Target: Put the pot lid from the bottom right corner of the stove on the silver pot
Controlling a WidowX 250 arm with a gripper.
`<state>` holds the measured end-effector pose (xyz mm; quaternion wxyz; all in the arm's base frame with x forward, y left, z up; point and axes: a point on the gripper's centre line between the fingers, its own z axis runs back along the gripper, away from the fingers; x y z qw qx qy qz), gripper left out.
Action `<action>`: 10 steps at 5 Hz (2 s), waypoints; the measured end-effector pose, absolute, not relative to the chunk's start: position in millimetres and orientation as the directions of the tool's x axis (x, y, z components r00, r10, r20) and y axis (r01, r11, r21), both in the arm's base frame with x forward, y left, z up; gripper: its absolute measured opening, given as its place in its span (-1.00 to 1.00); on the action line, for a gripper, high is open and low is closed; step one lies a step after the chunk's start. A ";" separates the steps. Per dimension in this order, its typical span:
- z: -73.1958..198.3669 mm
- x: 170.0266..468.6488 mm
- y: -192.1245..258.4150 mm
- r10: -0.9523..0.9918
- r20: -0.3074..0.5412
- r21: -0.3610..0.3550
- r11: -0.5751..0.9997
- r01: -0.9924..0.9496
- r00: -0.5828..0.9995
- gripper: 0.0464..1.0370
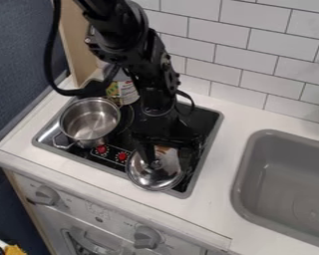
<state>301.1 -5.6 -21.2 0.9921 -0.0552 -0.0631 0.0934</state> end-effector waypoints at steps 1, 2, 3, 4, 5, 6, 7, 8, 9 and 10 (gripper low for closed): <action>-31.9 305.4 -1.7 0.178 0.093 -0.106 0.980 -0.168 0.980 0.81; -33.9 309.5 2.4 0.180 0.103 -0.097 0.981 -0.170 0.978 0.21; -34.0 313.3 2.3 0.175 0.097 -0.098 0.981 -0.166 0.980 -0.37; -33.2 314.0 1.6 0.162 0.065 -0.080 0.984 -0.157 0.985 -0.52; -32.5 317.3 -3.0 0.150 0.070 -0.089 0.986 -0.144 0.986 -0.52; -30.1 323.4 -21.4 0.064 0.087 -0.102 0.993 -0.055 0.994 -0.52; -29.7 324.4 -39.0 -0.018 0.106 -0.106 0.994 0.030 0.994 -0.52; -22.7 327.7 -39.7 -0.027 0.132 -0.097 0.995 0.040 0.991 -0.52; 7.5 334.2 -37.5 -0.018 0.197 -0.093 0.995 0.036 0.980 -0.52; 35.6 325.5 -15.3 0.056 0.238 -0.086 0.996 -0.037 0.970 -0.52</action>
